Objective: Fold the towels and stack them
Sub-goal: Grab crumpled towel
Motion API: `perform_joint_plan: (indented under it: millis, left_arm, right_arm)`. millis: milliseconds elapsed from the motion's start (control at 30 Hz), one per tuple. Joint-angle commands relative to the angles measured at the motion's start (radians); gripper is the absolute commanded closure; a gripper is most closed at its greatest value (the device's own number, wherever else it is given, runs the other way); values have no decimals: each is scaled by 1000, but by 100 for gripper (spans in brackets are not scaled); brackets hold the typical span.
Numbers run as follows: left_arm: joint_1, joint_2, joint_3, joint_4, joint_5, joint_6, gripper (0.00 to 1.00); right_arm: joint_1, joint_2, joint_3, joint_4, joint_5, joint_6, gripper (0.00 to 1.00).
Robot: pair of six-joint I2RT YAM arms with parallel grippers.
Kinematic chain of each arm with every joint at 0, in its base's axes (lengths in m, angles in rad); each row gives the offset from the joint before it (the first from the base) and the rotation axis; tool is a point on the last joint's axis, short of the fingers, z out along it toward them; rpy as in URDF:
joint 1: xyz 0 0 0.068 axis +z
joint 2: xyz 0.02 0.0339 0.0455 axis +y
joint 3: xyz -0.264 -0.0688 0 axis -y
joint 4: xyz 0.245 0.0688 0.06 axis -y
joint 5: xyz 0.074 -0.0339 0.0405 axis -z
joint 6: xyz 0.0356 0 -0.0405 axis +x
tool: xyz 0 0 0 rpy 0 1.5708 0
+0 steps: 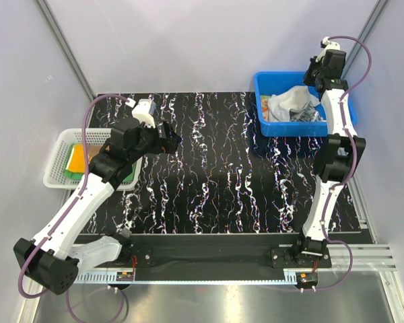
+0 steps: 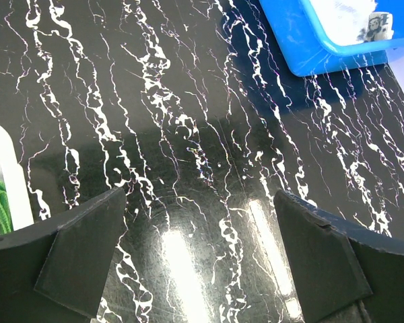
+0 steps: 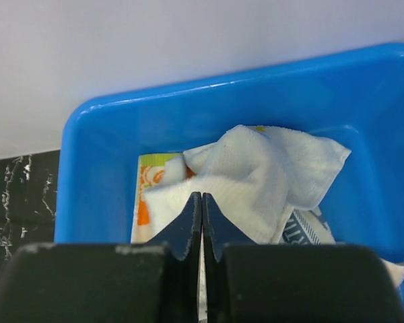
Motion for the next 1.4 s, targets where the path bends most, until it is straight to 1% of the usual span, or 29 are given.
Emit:
perform_joint_plan:
  millis: [0, 167, 200, 233, 267, 333, 367, 433, 467, 500, 533, 667, 700, 733, 767, 833, 900, 933, 1000, 1067, 1100, 1200, 1267, 1300, 1333, 1367]
  left_arm:
    - [9, 0, 14, 61, 37, -3, 1]
    - [16, 2, 9, 68, 42, 0, 1]
    - [18, 4, 9, 66, 51, 0, 1]
    - [18, 4, 11, 66, 54, 0, 1]
    - [19, 4, 11, 64, 54, 0, 1]
    - [19, 4, 11, 61, 57, 0, 1]
    - [18, 1, 8, 63, 54, 0, 1]
    - [18, -3, 3, 63, 48, 3, 1]
    - [18, -1, 1, 63, 45, 5, 1]
    - [18, -1, 3, 61, 43, 5, 1]
    - [19, -1, 3, 61, 45, 5, 1]
    - [18, 13, 9, 61, 51, 8, 1]
    - [19, 16, 11, 58, 51, 10, 1]
    - [18, 17, 11, 58, 53, 13, 1]
    - [19, 20, 11, 57, 53, 14, 1]
    - [19, 24, 9, 52, 57, 19, 1]
    - [18, 25, 7, 55, 66, 19, 1]
    - [18, 25, 7, 60, 80, 20, 1]
    - [18, 20, 7, 87, 144, 23, 1]
    - [18, 14, 1, 104, 177, 13, 1]
    - [19, 16, 0, 113, 212, 11, 1]
    - [19, 31, 10, 107, 255, 0, 1]
    - [19, 53, 33, 101, 304, 3, 1]
    - [21, 62, 41, 91, 365, 3, 1]
    - [21, 68, 46, 91, 397, 3, 1]
    - [31, 79, 38, 89, 458, -1, 1]
  right_arm:
    - [-5, 7, 16, 58, -34, -9, 100]
    - [-5, 25, 53, 59, -39, 4, 100]
    - [-4, 33, 89, 31, -33, 13, 100]
    - [-4, 56, 113, 7, -21, 26, 93]
    - [-4, 68, 131, -16, 21, 35, 75]
    - [-4, 90, 131, -47, 58, 61, 70]
    - [-4, 90, 114, -47, 64, 60, 62]
    - [-4, 76, 42, -11, 70, 46, 50]
    - [-4, 73, 16, 24, 76, 38, 41]
    - [-5, 68, -20, 35, 84, 29, 40]
    - [-5, 77, -22, 42, 96, 15, 39]
    - [-5, 142, 28, 11, 92, 7, 39]
    - [-5, 153, 50, 8, 96, 9, 40]
    - [-5, 174, 60, 5, 110, 9, 49]
    - [-5, 182, 71, 9, 116, 7, 64]
    - [-5, 179, 70, 35, 119, -3, 88]
    - [-5, 157, 61, 69, 119, -9, 94]
    - [-7, 151, 70, 68, 115, -19, 100]
    - [-5, 137, 106, 30, 107, -25, 100]
    - [-5, 96, 116, 9, 87, -40, 100]
    - [-5, 58, 111, 8, 79, -46, 100]
    - [-4, -31, 110, -21, 46, -45, 100]
    - [-2, -82, 108, -46, -8, -34, 100]
    - [-1, -134, 111, -58, -20, -26, 100]
    - [2, -161, 111, -69, -34, -13, 100]
    - [13, -188, 110, -98, -48, -11, 100]
